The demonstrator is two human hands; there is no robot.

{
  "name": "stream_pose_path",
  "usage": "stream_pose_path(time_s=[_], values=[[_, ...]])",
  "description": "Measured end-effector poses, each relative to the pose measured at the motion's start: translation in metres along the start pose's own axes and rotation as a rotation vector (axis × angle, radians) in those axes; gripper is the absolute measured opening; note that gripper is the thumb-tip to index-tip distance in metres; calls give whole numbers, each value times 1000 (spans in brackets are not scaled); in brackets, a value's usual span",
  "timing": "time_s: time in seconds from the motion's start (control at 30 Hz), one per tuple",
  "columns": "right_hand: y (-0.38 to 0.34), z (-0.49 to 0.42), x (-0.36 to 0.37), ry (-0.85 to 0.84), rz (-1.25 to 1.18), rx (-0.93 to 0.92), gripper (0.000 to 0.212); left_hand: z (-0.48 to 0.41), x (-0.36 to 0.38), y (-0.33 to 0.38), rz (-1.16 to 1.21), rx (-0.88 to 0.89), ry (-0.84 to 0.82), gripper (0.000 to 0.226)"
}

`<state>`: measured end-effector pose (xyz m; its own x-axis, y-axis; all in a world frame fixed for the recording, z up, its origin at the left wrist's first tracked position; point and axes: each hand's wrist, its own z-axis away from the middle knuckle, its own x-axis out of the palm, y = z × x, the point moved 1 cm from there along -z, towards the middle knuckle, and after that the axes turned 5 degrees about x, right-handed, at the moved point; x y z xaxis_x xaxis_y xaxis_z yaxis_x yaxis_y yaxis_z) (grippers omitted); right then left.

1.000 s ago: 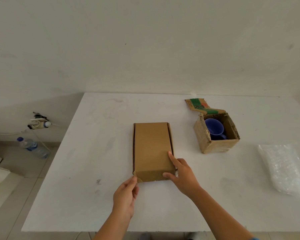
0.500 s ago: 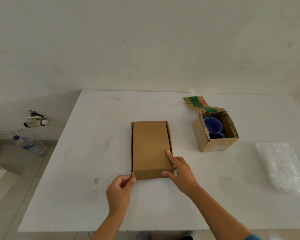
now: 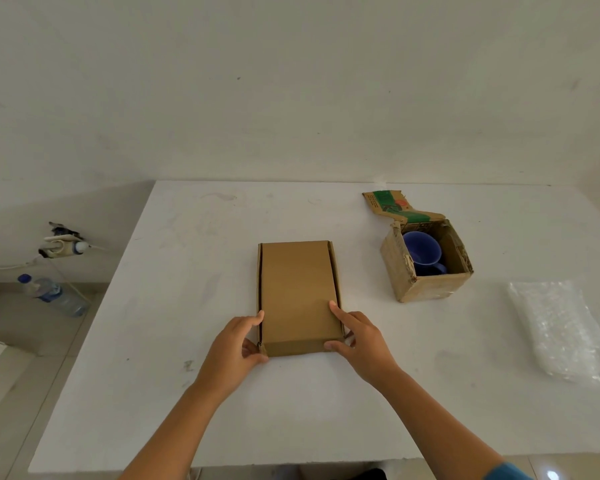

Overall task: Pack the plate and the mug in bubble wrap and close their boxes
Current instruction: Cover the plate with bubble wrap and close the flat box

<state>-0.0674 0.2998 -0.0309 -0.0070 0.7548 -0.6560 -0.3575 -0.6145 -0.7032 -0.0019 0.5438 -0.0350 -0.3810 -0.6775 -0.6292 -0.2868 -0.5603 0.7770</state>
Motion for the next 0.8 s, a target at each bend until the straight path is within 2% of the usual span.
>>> stream_pose_path(time_s=[0.2,0.33,0.43,0.5,0.57,0.67,0.8], values=[[3,-1,-1,-13,-41,-19,73,0,6,2,-236,71,90,65],[7,4,-5,-45,-172,34,68,-1,4,3,-182,77,58,69],[14,19,0,168,-516,201,52,-4,-2,4,-146,93,-19,83],[16,30,4,284,-619,289,37,-7,-3,4,-179,131,-55,83],[17,38,8,303,-606,312,30,-9,-2,4,-181,135,-51,77],[16,43,13,313,-630,311,34,-10,-1,7,-138,88,-50,71],[11,44,18,447,-944,416,24,-10,-1,9,-133,75,-59,69]])
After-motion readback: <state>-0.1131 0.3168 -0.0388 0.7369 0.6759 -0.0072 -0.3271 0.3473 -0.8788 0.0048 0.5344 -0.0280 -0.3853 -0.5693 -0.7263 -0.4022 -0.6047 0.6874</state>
